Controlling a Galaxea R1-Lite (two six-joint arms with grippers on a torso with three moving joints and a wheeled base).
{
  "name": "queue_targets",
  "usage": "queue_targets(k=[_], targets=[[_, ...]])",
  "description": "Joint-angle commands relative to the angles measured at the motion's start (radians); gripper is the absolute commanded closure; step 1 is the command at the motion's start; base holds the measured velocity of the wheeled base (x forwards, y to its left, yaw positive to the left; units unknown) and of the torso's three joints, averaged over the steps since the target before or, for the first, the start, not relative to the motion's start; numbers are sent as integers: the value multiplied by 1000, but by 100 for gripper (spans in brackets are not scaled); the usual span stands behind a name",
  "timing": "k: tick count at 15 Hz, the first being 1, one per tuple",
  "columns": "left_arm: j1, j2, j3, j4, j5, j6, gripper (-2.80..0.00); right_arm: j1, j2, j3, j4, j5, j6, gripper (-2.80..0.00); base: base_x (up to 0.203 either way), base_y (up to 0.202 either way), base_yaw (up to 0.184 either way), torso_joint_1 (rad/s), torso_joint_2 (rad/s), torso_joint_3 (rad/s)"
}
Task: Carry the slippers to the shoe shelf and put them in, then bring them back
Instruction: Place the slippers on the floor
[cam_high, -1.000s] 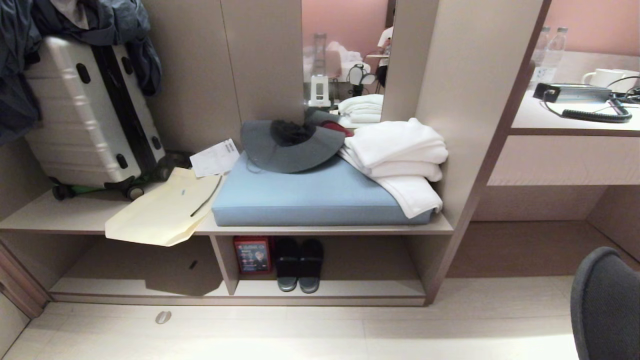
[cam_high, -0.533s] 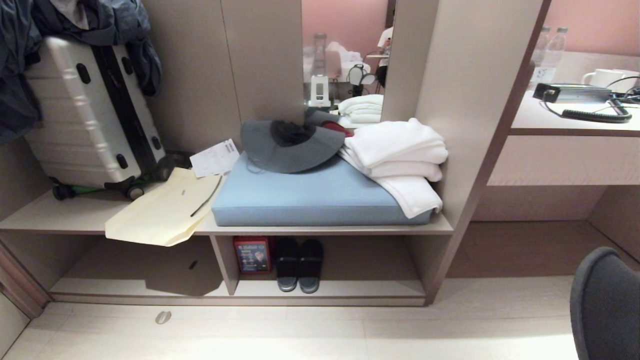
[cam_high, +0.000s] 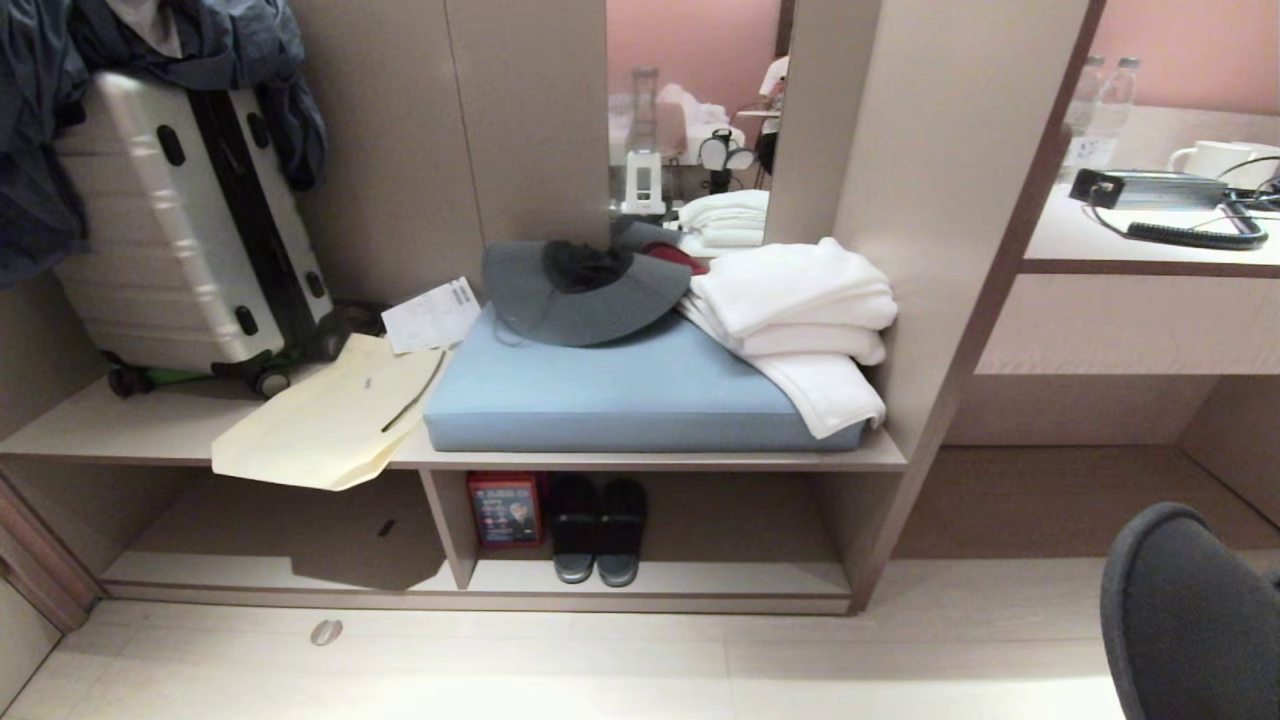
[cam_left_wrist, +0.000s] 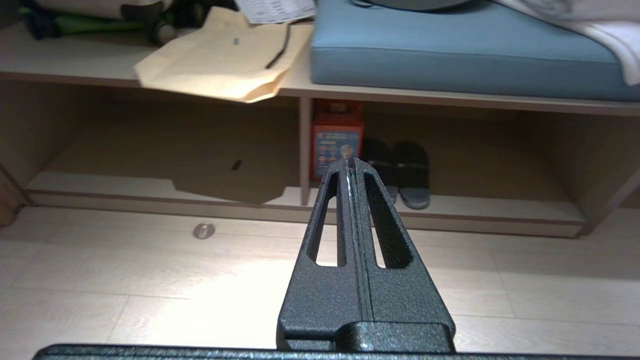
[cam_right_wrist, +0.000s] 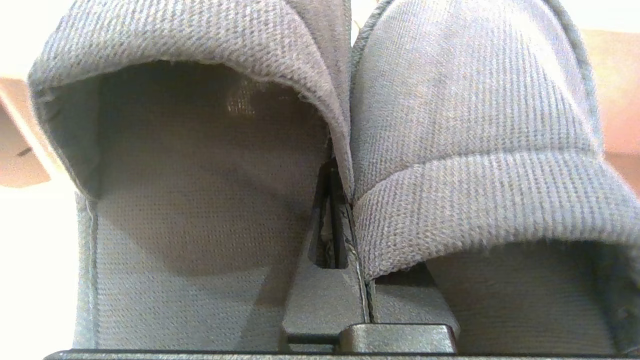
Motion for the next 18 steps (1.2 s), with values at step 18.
queue_targets(k=[18], targets=[[0, 1, 0, 0, 1, -1, 0, 1, 1, 0, -1, -1, 1, 0, 0, -197, 1, 2, 3, 2]])
